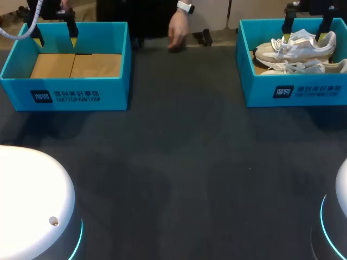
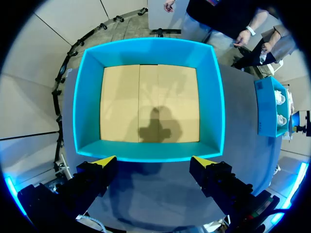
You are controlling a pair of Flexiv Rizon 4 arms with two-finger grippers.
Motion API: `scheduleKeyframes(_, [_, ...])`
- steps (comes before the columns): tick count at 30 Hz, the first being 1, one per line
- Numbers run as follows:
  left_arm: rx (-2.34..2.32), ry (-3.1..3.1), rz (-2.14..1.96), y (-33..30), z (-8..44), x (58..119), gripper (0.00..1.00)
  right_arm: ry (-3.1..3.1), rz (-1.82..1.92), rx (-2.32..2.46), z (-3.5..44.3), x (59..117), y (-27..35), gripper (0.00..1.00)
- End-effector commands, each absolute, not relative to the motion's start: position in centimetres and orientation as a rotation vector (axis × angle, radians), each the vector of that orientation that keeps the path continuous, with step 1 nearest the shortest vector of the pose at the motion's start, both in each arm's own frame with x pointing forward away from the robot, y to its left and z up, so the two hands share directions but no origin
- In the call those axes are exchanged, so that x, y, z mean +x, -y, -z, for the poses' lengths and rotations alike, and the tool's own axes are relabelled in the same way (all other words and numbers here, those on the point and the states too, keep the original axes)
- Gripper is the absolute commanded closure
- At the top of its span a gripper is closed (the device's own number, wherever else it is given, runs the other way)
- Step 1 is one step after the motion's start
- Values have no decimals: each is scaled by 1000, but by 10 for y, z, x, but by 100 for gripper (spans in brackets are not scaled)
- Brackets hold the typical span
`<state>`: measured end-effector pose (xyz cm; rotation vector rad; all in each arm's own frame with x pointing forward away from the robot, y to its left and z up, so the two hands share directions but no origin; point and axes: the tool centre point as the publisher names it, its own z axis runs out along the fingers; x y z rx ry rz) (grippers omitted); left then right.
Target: Take the shoe out of the shoebox, open the shoe tongue, remove and reinsert the insole, then place the shoe into the shoebox
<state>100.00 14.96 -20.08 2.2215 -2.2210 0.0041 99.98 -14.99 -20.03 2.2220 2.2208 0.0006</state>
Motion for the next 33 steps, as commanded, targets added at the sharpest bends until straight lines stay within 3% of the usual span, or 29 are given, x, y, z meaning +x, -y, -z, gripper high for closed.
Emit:
scheduleKeyframes(1, [2222,2221,-2,-150,200,1000,0,-2221,0,2222,200,1000,150,0])
scheduleKeyframes(15, [2222,2221,-2,-150,200,1000,0,-2160,-24,2275,207,998,163,0])
scheduleKeyframes(33, [2222,2221,-2,-150,200,1000,0,-1898,178,2280,249,1007,288,0])
